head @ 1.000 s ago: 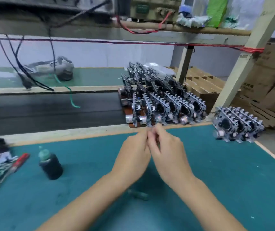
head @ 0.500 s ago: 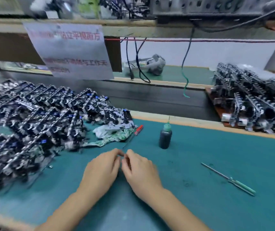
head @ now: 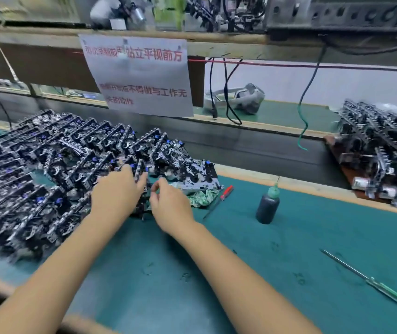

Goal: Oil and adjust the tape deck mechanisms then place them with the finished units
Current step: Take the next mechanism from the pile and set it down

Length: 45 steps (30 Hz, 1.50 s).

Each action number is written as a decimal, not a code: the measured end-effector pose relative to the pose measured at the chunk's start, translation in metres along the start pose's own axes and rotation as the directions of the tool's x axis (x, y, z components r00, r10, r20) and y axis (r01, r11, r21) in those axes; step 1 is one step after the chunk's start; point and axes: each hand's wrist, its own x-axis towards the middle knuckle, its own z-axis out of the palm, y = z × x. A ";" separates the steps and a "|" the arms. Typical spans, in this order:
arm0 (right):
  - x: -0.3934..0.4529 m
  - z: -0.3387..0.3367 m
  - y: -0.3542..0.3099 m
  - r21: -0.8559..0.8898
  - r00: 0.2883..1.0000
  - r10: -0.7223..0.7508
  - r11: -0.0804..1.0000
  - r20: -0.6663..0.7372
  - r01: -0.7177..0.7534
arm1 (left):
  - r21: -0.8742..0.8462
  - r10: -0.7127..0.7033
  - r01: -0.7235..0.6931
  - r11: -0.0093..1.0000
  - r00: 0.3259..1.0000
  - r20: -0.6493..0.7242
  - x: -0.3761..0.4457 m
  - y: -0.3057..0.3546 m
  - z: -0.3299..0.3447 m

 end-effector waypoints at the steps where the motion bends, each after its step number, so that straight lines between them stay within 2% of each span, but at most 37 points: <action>1: 0.003 0.001 -0.001 0.012 1.000 0.015 1.000 0.017 -0.015 | 0.011 0.011 -0.011 1.000 1.000 0.010 0.002 0.001 0.003; 9: -0.006 -0.003 0.004 0.117 0.995 0.049 0.991 0.092 -0.060 | 0.203 0.101 -0.096 0.974 0.995 -0.015 0.007 0.005 0.000; 12: -0.013 -0.018 0.011 0.208 0.998 0.045 0.977 0.036 -0.051 | 0.204 0.142 -0.126 0.971 0.988 -0.064 0.001 0.004 -0.017; 16: -0.026 -0.049 0.022 0.464 0.989 0.136 0.881 -0.062 -0.092 | 0.173 0.242 -0.219 0.960 0.963 -0.122 -0.016 0.019 -0.048; 18: -0.037 -0.067 0.032 0.555 0.976 0.190 0.826 -0.110 -0.098 | 0.139 0.334 -0.322 0.937 0.939 -0.077 -0.027 0.036 -0.059; 20: -0.055 -0.087 0.046 0.601 0.958 0.237 0.794 -0.162 -0.095 | 0.037 0.443 -0.443 0.896 0.896 -0.002 -0.039 0.054 -0.062; 23: -0.094 -0.115 0.075 0.544 0.938 0.282 0.828 -0.201 -0.132 | -0.103 0.583 -0.575 0.812 0.808 0.085 -0.054 0.086 -0.050; 25: -0.117 -0.133 0.093 0.513 0.916 0.331 0.840 -0.225 -0.177 | -0.097 0.643 -0.636 0.765 0.761 0.080 -0.063 0.110 -0.037; 26: -0.125 -0.141 0.101 0.542 0.900 0.371 0.816 -0.227 -0.200 | -0.074 0.683 -0.679 0.730 0.730 0.034 -0.069 0.122 -0.033; 28: -0.139 -0.156 0.114 0.651 0.867 0.451 0.727 -0.213 -0.217 | -0.035 0.782 -0.792 0.610 0.609 -0.133 -0.082 0.145 -0.023; 30: -0.151 -0.168 0.126 0.731 0.819 0.514 0.657 -0.254 -0.185 | 0.043 0.845 -0.885 0.464 0.427 -0.323 -0.094 0.164 -0.011; 33: -0.171 -0.172 0.146 0.719 0.750 0.569 0.670 -0.337 -0.186 | 0.164 0.859 -0.951 0.262 0.152 -0.489 -0.118 0.179 0.013; 35: -0.185 -0.167 0.155 0.663 0.759 0.539 0.723 -0.366 -0.193 | 0.126 0.837 -0.981 0.151 0.059 -0.543 -0.130 0.179 0.026; 36: -0.190 -0.164 0.159 0.614 0.769 0.504 0.767 -0.393 -0.189 | 0.068 0.833 -0.991 0.112 0.056 -0.550 -0.134 0.176 0.031; 37: -0.195 -0.161 0.161 0.549 0.776 0.470 0.813 -0.420 -0.195 | 0.002 0.840 -0.995 0.102 0.085 -0.537 -0.136 0.173 0.035; 39: -0.199 -0.158 0.164 0.392 0.788 0.417 0.887 -0.453 -0.244 | -0.177 0.868 -0.971 0.164 0.227 -0.441 -0.136 0.164 0.039; 41: -0.199 -0.157 0.167 0.231 0.806 0.365 0.930 -0.466 -0.287 | -0.429 0.882 -0.864 0.264 0.396 -0.254 -0.129 0.153 0.040; 42: -0.199 -0.157 0.168 0.187 0.811 0.349 0.937 -0.469 -0.295 | -0.531 0.881 -0.789 0.309 0.448 -0.151 -0.126 0.148 0.039; 43: -0.198 -0.158 0.168 0.169 0.812 0.343 0.939 -0.472 -0.298 | -0.609 0.881 -0.715 0.342 0.470 -0.057 -0.125 0.144 0.040; 45: -0.197 -0.159 0.169 0.149 0.811 0.327 0.945 -0.486 -0.291 | -0.710 0.880 -0.600 0.368 0.472 0.057 -0.125 0.141 0.042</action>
